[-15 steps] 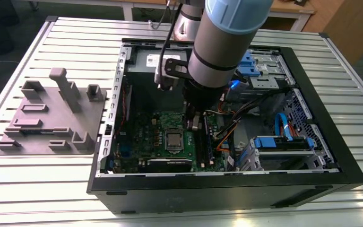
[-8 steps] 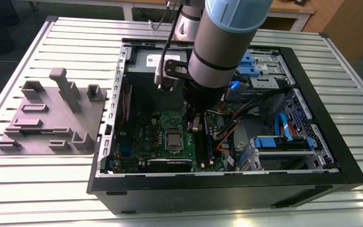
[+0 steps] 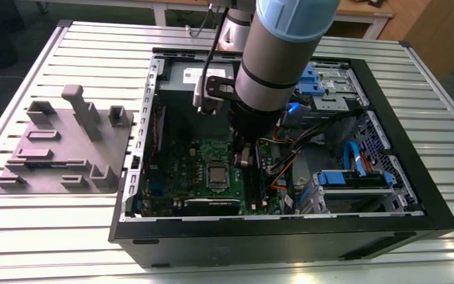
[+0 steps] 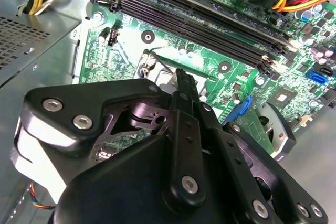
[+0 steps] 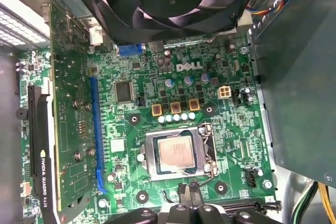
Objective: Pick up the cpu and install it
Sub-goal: 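Install the first cpu locking lever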
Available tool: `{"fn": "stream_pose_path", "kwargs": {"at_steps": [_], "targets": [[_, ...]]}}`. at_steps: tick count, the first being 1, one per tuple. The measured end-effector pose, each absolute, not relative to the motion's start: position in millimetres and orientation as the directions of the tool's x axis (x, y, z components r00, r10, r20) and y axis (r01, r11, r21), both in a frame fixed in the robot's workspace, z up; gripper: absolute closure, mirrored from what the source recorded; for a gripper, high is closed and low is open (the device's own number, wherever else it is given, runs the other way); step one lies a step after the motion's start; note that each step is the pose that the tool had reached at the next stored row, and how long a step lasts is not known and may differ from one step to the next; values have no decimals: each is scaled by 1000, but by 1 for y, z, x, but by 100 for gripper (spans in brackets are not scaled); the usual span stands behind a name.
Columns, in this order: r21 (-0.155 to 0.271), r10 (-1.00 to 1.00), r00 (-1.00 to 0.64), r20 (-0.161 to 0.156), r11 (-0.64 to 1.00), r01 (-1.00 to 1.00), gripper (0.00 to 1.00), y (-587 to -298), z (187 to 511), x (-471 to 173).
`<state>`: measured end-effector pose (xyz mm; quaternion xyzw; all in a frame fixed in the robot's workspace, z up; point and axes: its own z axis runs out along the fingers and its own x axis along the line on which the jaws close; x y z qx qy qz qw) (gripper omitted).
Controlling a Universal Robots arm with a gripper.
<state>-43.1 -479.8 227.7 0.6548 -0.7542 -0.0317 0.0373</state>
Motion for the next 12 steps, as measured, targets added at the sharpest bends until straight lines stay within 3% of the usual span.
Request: {"fn": "stream_pose_path", "kwargs": {"at_steps": [12], "targets": [[97,-990,-140,16,140,-985,90,-483,218,-43]]}}
